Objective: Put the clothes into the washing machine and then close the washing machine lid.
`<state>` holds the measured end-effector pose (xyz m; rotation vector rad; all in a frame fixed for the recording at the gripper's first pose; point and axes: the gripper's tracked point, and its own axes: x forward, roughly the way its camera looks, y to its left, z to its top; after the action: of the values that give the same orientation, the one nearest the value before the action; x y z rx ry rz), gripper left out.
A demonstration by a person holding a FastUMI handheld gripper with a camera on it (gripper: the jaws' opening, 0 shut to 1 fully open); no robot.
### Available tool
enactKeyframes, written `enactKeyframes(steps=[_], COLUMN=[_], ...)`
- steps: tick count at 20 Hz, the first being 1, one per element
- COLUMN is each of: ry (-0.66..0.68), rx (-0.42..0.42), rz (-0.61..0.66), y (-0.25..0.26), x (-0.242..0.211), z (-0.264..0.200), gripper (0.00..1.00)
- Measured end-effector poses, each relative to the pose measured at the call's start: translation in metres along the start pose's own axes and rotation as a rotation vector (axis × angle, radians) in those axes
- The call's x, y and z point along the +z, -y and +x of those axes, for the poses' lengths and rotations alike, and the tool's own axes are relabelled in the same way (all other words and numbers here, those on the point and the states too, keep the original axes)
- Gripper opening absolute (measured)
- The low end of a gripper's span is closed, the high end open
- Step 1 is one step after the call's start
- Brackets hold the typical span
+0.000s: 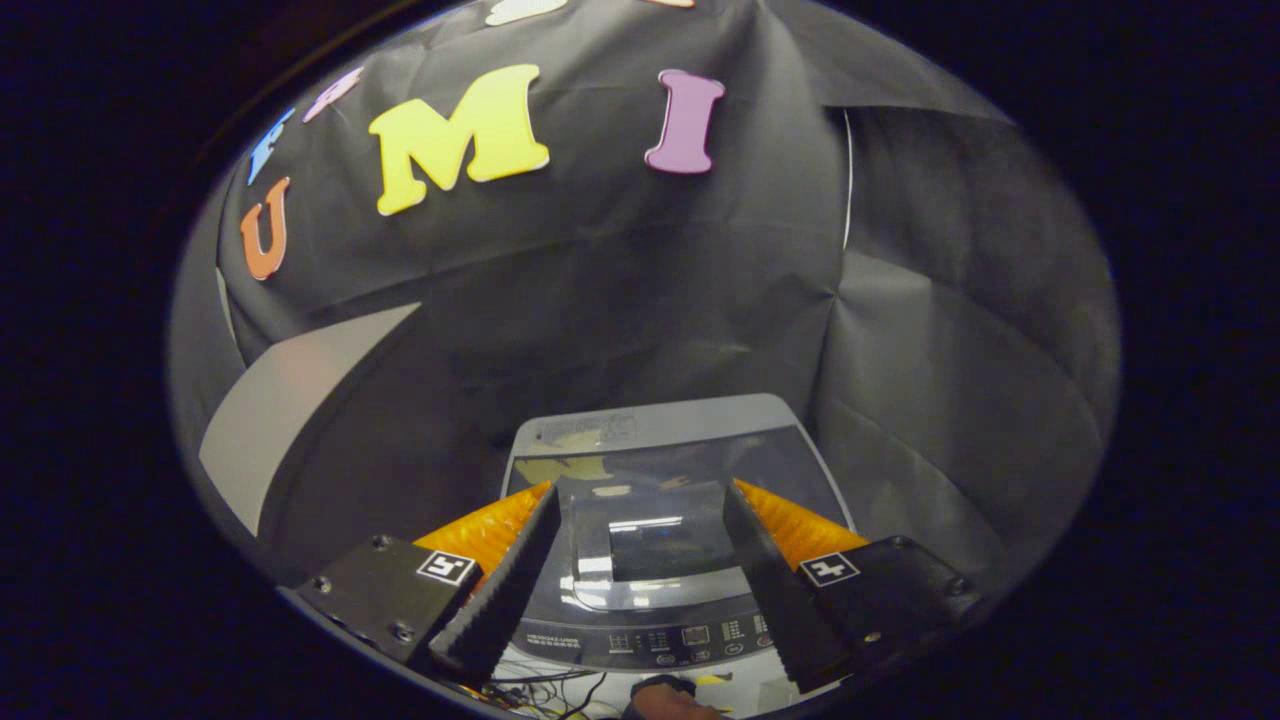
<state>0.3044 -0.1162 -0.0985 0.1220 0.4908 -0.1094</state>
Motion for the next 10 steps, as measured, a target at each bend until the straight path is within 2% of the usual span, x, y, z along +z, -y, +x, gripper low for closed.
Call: enactKeyframes(steps=[4,10], ry=[0.109,0.239], rx=[-0.009,0.028], rz=[-0.037,-0.006], y=[-0.006,-0.014], x=[0.001,-0.01], z=[-0.05,-0.139], gripper=[1.0,1.0])
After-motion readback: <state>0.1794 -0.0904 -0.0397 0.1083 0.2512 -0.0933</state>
